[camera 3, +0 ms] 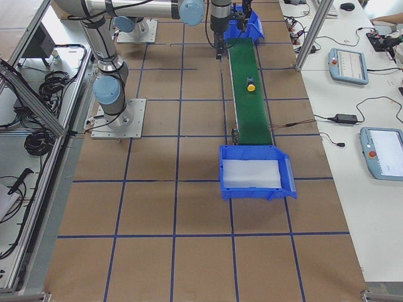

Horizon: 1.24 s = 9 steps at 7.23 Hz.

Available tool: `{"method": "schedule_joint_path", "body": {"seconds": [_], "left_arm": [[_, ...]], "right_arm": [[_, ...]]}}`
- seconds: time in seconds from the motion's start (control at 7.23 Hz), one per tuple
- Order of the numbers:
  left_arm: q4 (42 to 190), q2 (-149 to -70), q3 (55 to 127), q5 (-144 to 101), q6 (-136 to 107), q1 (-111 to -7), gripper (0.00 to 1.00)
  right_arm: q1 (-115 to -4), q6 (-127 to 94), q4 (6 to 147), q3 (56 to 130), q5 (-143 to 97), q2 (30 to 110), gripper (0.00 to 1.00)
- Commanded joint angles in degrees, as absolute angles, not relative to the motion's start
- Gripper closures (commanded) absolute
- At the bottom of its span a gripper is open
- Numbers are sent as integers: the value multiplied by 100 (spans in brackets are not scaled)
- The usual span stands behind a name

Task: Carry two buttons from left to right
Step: 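Carry the red button onto the green belt and lower it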

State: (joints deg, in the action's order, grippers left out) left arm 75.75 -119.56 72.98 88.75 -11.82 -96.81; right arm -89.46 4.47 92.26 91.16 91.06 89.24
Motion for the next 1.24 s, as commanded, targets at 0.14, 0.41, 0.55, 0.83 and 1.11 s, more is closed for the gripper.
{"method": "schedule_joint_path", "body": {"seconds": [0.14,0.41,0.55,0.83,1.11], "left_arm": [[7453,-12067,7392,8728,-1370,-9729,98],[7383,-12155,7392,8701,-1398,-9729,90],[7244,-12199,7392,8692,-1380,-9729,2],[7172,-12191,7383,8692,-1327,-9729,0],[7181,-12060,7365,8710,-1240,-9729,0]], "right_arm": [[-8449,1361,9001,8721,9089,8650,0],[-8358,1957,8660,7696,9018,7949,0],[-8341,2665,8605,7168,9096,7510,0],[-8070,3643,9031,6961,9175,7007,0],[-7893,4644,9325,7092,9176,6698,0]]}}
